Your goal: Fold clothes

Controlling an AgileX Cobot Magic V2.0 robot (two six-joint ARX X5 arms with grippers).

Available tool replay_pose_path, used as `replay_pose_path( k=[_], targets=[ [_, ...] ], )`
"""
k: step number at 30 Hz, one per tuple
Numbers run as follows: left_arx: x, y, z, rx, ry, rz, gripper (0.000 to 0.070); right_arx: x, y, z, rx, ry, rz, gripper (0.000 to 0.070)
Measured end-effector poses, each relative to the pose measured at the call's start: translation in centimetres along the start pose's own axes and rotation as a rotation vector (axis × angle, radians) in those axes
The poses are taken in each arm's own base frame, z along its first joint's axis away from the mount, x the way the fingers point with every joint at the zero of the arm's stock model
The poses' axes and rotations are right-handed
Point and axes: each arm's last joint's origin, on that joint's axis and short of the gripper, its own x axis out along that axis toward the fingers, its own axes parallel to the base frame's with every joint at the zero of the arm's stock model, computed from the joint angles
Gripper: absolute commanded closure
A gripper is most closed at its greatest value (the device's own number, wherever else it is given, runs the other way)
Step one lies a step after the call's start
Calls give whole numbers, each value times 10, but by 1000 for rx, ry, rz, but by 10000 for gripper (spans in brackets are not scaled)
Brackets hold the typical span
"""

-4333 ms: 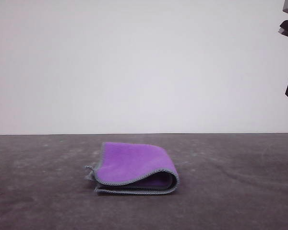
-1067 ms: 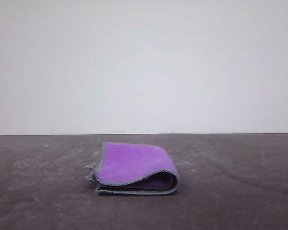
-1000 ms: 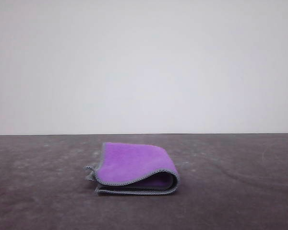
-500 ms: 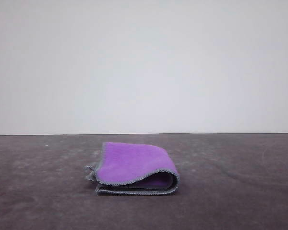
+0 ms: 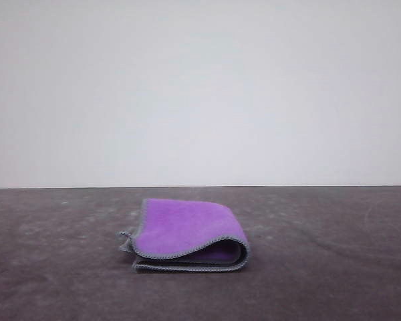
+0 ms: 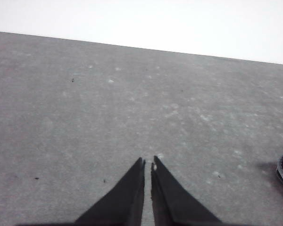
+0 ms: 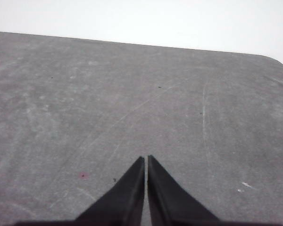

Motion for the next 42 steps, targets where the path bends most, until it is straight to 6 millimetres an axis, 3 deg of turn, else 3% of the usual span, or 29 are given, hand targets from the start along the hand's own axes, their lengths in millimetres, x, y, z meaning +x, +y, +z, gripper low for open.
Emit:
replay_pose_path(
  k=[42],
  targets=[
    [0,0,0,0,0,0,683,0,0,0,0,0,0,694]
  ],
)
